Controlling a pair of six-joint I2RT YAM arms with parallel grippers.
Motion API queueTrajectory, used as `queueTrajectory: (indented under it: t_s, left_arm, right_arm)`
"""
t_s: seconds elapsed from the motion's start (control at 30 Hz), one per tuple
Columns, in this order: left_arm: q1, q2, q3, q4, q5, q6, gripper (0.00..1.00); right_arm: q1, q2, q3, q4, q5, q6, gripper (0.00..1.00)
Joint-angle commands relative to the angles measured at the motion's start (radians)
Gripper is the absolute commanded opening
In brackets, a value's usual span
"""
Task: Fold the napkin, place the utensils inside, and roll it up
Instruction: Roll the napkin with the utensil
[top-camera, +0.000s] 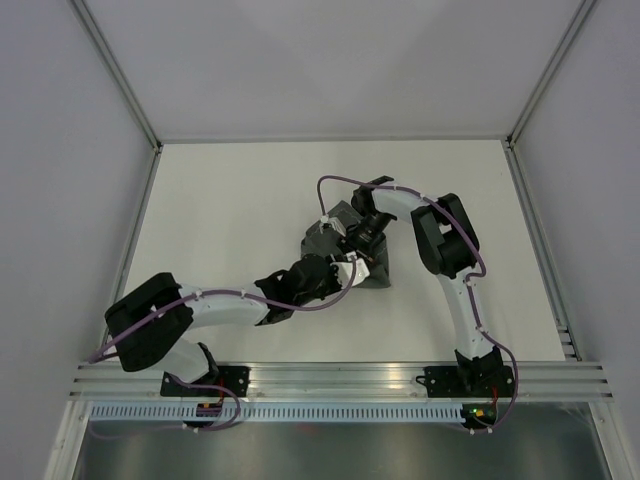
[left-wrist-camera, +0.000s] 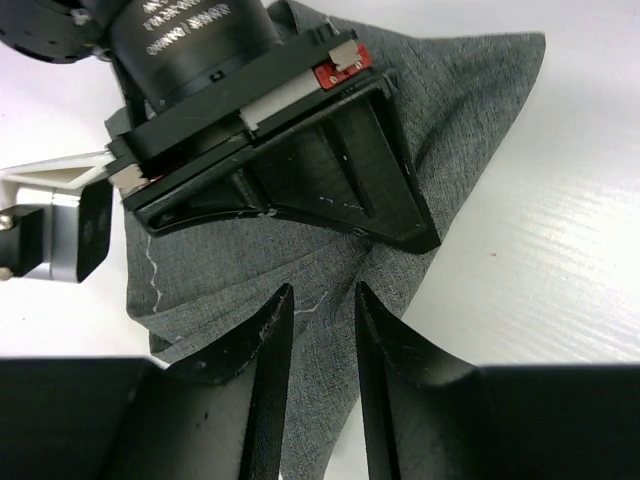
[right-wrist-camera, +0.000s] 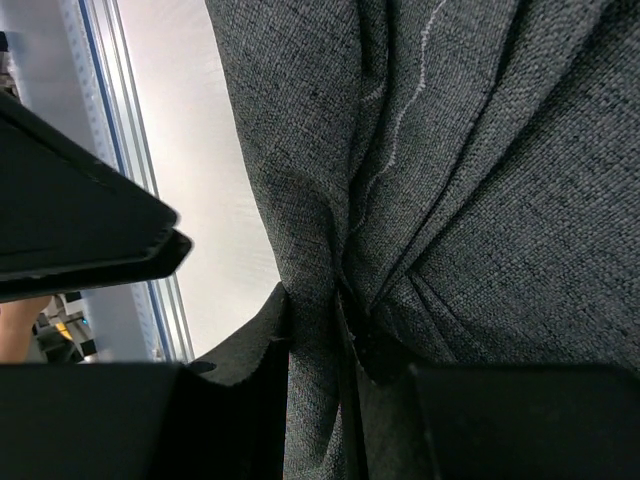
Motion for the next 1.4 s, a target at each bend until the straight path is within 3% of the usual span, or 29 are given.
queueTrajectory:
  t_s: [0.0, 0.5, 1.0, 1.17, 1.37]
  left_arm:
    - [-0.004, 0.037, 0.062, -0.019, 0.045, 0.088, 0.36]
    - [-0.002, 0.161, 0.134, -0.171, 0.199, 0.074, 0.43]
    - [0.021, 0.252, 0.114, -0.09, 0.152, 0.079, 0.42]
    - [0.021, 0.188, 0.07, 0.002, 0.099, 0.092, 0.43]
    - [0.019, 0.184, 0.097, -0.051, 0.092, 0.112, 0.48]
  right_arm:
    - [0.009, 0.087, -0.013, 0.055, 0.149, -0.042, 0.07]
    - [-0.008, 0.115, 0.013, 0.042, 0.152, -0.024, 0.07]
    - [-0.023, 0.13, 0.014, 0.032, 0.148, -0.025, 0.07]
    - [-0.026, 0.132, 0.017, 0.033, 0.148, -0.021, 0.07]
    - [-0.026, 0.142, 0.033, 0.022, 0.148, -0.021, 0.06]
